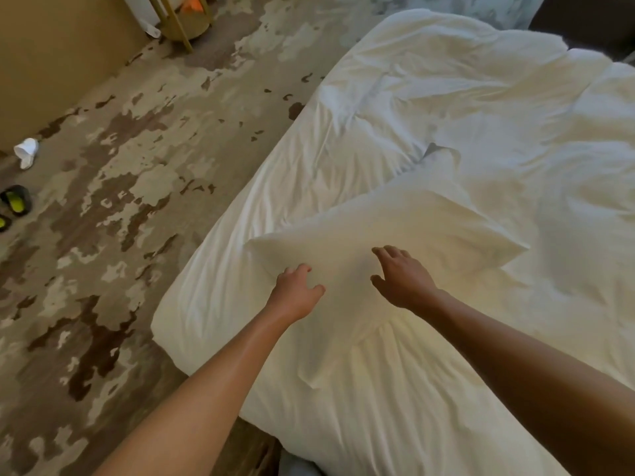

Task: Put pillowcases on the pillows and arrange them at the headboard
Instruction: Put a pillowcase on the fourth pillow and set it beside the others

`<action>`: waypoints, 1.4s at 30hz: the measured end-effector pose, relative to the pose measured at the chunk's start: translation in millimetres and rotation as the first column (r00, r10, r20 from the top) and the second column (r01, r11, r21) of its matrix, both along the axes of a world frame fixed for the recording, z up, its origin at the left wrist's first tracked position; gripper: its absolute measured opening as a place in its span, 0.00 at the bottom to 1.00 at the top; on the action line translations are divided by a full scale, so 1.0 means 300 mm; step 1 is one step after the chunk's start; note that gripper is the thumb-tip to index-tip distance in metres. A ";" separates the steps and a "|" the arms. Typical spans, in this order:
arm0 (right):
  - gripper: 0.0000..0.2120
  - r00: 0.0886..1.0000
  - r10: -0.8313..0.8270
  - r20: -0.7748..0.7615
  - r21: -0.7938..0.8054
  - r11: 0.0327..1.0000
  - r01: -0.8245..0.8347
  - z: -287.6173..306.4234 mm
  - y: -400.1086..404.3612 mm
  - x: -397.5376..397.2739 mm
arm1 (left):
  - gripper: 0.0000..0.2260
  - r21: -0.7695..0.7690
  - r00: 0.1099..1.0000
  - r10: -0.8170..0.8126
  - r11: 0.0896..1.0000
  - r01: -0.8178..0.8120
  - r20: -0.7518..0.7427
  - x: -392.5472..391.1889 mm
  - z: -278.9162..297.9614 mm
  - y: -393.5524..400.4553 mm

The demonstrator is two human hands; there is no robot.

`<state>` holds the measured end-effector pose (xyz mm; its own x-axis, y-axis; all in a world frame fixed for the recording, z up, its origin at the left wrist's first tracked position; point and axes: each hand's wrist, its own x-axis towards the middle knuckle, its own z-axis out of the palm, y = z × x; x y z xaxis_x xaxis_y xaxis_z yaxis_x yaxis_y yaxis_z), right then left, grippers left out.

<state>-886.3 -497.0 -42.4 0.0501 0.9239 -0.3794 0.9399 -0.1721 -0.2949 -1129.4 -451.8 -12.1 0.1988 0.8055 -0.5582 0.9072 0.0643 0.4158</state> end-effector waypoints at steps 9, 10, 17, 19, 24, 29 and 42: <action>0.54 0.947 -0.310 0.089 -0.165 0.933 0.321 -0.250 0.325 -0.046 | 0.33 -0.044 0.991 -0.115 0.992 0.118 0.064 0.039 -0.308 0.564; 0.55 0.942 -0.321 0.101 -0.182 0.925 0.334 -0.281 0.336 -0.049 | 0.34 -0.045 0.990 -0.121 0.991 0.124 0.065 0.048 -0.347 0.608; 0.55 0.921 -0.360 0.151 -0.271 0.881 0.389 -0.422 0.289 -0.028 | 0.42 -0.155 0.984 -0.177 0.972 0.178 0.018 0.127 -0.568 0.772; 0.55 0.920 -0.360 0.158 -0.287 0.874 0.391 -0.444 0.267 -0.023 | 0.46 -0.191 0.985 -0.174 0.966 0.173 0.011 0.143 -0.603 0.785; 0.55 0.916 -0.367 0.161 -0.305 0.864 0.400 -0.492 0.263 -0.016 | 0.54 -0.220 0.987 -0.160 0.962 0.162 0.028 0.165 -0.655 0.807; 0.56 0.919 -0.359 0.162 -0.304 0.868 0.393 -0.511 0.253 -0.010 | 0.51 -0.108 0.990 -0.130 0.985 0.134 0.046 0.165 -0.656 0.767; 0.43 0.923 -0.382 0.053 -0.260 0.887 0.382 -0.229 -0.043 0.054 | 0.33 0.260 0.945 -0.309 0.926 0.273 0.109 0.207 -0.312 0.348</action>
